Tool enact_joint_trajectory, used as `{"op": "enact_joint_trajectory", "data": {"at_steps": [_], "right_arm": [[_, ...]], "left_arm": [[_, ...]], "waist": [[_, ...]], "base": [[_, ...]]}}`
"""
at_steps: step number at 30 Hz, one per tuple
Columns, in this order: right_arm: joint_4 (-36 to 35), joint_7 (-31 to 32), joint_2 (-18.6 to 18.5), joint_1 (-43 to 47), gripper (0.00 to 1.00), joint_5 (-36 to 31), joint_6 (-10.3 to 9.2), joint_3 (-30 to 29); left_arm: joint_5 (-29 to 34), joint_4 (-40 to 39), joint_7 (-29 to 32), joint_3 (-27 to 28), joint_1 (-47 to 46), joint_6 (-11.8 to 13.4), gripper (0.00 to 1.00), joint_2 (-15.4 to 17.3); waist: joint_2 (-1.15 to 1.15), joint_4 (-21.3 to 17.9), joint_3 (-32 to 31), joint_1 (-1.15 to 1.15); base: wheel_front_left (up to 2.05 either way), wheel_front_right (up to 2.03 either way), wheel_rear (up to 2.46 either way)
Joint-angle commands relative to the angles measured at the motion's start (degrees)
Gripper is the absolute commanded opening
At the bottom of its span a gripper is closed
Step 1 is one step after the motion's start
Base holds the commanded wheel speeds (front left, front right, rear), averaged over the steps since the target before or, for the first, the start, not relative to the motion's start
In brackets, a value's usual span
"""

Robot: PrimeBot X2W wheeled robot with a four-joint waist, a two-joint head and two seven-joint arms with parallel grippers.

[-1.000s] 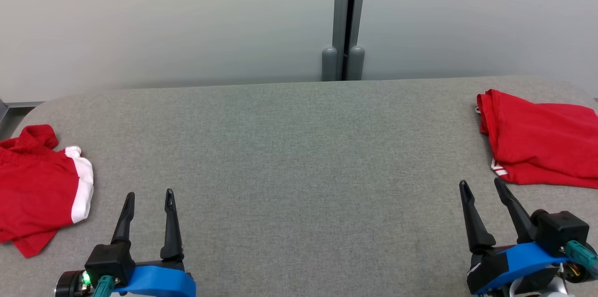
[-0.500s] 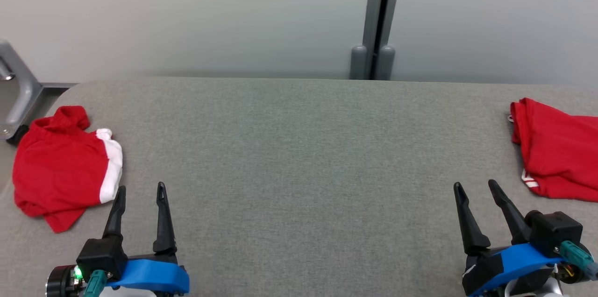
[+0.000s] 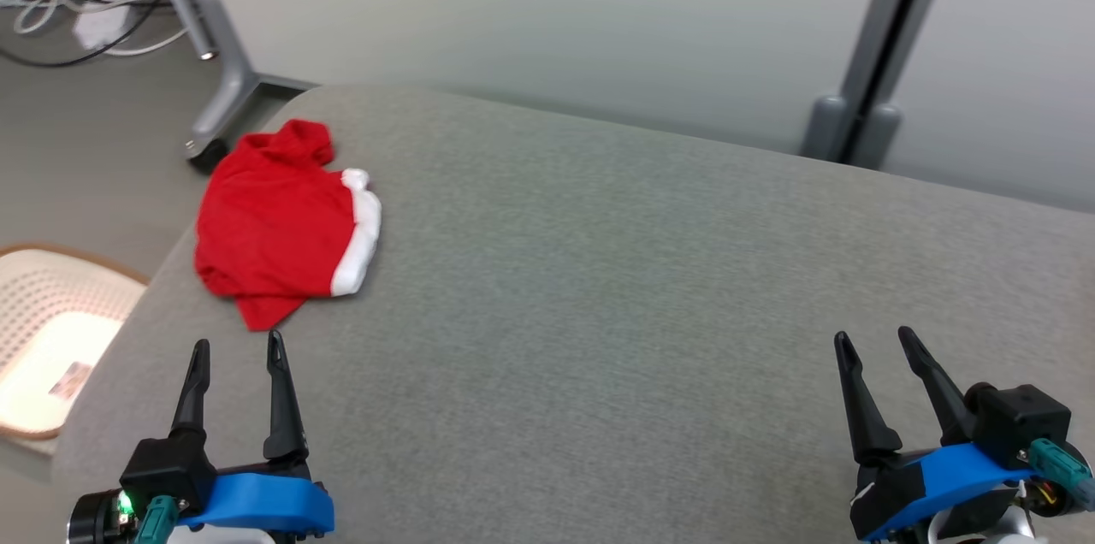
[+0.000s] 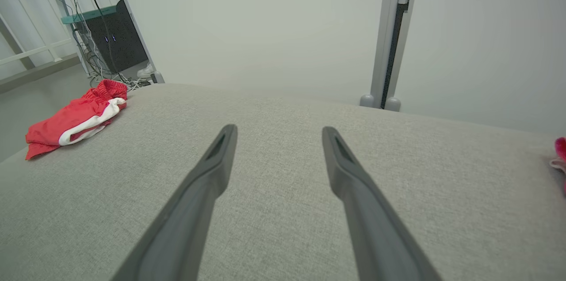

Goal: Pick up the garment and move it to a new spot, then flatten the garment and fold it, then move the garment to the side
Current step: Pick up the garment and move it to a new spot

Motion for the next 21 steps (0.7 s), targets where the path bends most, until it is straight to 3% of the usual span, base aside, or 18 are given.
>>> {"op": "enact_joint_trajectory", "data": {"at_steps": [1, 10, 21], "right_arm": [[-0.22, 0.28, -0.46, -0.27, 1.00, -0.17, 0.03, 0.09], [-0.36, 0.41, -0.50, -0.75, 1.00, -0.39, 0.03, -0.05], [0.06, 0.60, -0.56, -0.61, 1.00, -0.28, 0.03, 0.55]], "left_arm": [[0.02, -0.63, -0.13, -0.13, 0.62, 0.59, 1.00, 0.03], [-0.88, -1.78, 0.13, 0.88, 2.16, 1.20, 1.00, 1.00], [-1.53, -2.49, 0.42, 1.21, 1.89, 1.69, 1.00, 1.52]], "waist": [[0.00, 2.99, 1.48, -0.01], [0.00, 8.60, 1.39, -0.01], [0.00, 7.97, 1.50, -0.01]], "base": [[0.00, 0.00, 0.00], [0.00, 0.00, 0.00], [0.00, 0.00, 0.00]]}}
